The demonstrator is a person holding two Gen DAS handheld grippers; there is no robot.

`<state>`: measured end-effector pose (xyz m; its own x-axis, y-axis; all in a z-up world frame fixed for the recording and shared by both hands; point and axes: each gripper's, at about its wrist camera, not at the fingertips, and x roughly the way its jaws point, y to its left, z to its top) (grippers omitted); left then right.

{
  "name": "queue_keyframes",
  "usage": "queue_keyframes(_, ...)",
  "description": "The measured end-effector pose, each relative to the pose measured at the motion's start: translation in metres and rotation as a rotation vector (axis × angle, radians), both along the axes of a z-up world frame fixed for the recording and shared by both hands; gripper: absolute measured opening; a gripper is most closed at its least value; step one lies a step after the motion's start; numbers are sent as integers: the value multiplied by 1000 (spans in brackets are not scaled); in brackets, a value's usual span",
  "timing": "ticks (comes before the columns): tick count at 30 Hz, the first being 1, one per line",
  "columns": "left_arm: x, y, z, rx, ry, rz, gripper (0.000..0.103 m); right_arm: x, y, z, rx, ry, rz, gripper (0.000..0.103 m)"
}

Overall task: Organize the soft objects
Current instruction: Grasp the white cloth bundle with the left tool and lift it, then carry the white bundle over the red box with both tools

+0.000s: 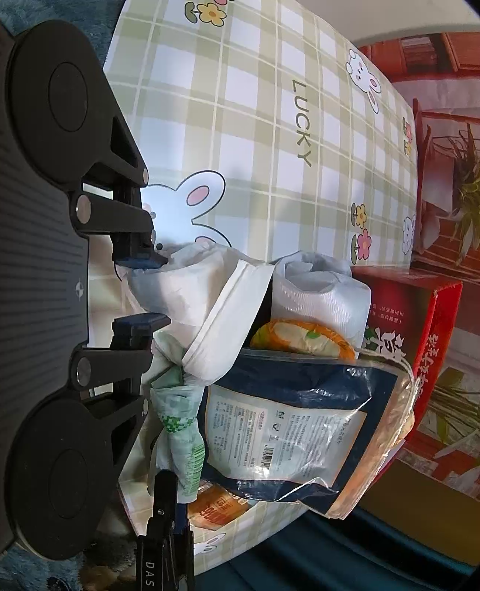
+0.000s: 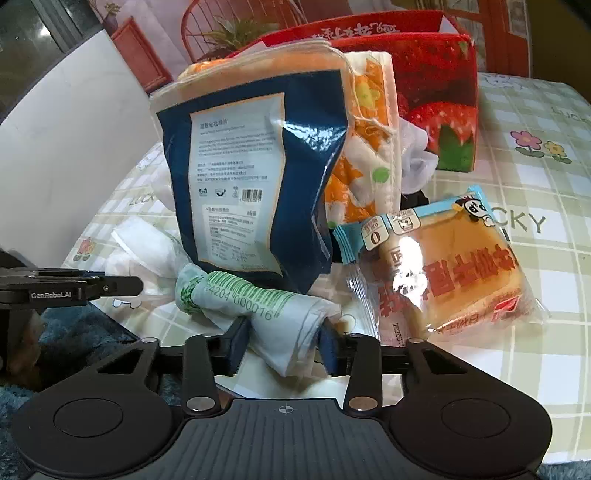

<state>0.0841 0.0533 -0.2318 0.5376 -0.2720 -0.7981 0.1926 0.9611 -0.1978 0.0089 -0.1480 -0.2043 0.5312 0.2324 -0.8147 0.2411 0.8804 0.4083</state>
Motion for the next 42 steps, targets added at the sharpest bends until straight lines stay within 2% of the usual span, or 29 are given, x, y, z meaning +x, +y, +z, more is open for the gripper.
queue_keyframes(5, -2, 7, 2, -18, -9, 33, 20, -1, -1, 6, -2, -33, 10, 27)
queue_keyframes(9, -6, 16, 11, -52, -51, 62, 19, -2, 1, 23, 3, -98, 25, 24)
queue_keyframes(19, -27, 11, 61, -30, -269, 32, 19, 1, -1, 72, -75, -254, 42, 23)
queue_keyframes(25, -21, 2, 95, -40, -341, 6, 19, 10, -12, 104, -139, -333, 38, 23)
queue_keyframes(30, -2, -15, 125, -52, -400, -20, 19, 21, -30, 128, -189, -396, 22, 23)
queue_keyframes(35, 33, -38, 145, -40, -432, -56, 19, 41, -55, 147, -228, -433, 7, 23)
queue_keyframes(42, 107, -63, 157, -30, -353, -102, 19, 78, -96, 148, -271, -425, -49, 23)
